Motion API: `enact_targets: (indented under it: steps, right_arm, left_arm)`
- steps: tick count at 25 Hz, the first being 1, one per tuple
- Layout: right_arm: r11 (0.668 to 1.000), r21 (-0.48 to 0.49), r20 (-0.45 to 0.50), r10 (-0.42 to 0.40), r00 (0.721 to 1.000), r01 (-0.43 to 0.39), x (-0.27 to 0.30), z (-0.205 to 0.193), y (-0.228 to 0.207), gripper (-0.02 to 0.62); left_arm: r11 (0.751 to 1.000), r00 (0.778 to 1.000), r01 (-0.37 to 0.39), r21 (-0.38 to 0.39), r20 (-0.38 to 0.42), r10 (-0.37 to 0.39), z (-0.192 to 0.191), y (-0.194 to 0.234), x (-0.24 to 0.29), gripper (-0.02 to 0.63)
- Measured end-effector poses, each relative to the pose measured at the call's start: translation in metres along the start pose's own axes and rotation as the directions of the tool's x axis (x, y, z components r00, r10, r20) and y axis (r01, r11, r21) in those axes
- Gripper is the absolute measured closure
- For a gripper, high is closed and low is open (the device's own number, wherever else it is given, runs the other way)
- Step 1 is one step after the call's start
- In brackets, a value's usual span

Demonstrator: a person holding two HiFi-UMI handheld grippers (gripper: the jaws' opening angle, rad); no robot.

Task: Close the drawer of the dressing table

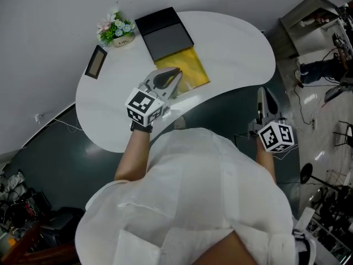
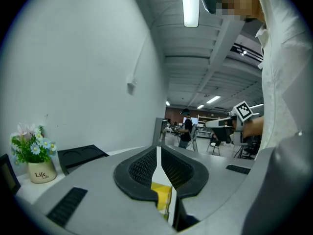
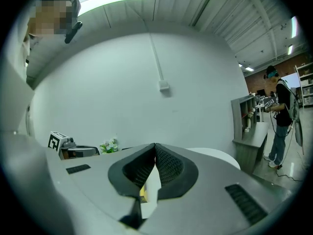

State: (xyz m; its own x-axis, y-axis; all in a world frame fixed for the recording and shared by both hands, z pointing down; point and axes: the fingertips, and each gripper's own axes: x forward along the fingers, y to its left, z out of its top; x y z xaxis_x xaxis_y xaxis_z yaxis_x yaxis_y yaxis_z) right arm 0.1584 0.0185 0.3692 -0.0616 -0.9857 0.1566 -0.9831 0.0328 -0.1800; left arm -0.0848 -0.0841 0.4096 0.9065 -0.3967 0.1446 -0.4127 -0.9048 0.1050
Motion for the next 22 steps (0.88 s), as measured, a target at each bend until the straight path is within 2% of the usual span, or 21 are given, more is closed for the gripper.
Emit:
enact_targets:
  steps: [2,5,8,13,17,22]
  right_arm:
    - [1.000,-0.005,0.000,0.027,1.000,-0.027,0.020,0.001,0.002,0.586]
    - [0.996,-0.020,-0.016,0.085,0.996,-0.085,0.047,0.001,0.009,0.586]
    - [0.988,-0.040,-0.045,0.147,0.988,-0.148,0.066,0.000,0.019,0.586]
    - [0.964,-0.101,-0.101,0.238,0.966,-0.248,0.092,0.005,0.016,0.586]
    - [0.939,-0.110,-0.152,0.309,0.939,-0.327,0.113,0.012,-0.002,0.586]
    - [0.909,-0.134,-0.182,0.369,0.911,-0.395,0.139,0.028,-0.034,0.586]
  left_arm:
    - [1.000,1.000,0.017,0.012,-0.001,-0.017,0.002,0.005,0.004,0.586]
    - [0.996,0.996,0.084,0.014,-0.021,-0.084,0.000,0.003,0.009,0.586]
    - [0.992,0.991,0.124,-0.019,-0.057,-0.125,-0.009,-0.004,0.011,0.586]
    - [0.986,0.982,0.146,-0.081,-0.112,-0.155,-0.023,-0.019,0.023,0.586]
    - [0.993,0.985,0.101,-0.057,-0.135,-0.108,-0.024,-0.024,0.040,0.586]
    - [0.998,0.991,0.019,-0.066,-0.130,-0.028,-0.021,-0.023,0.064,0.586]
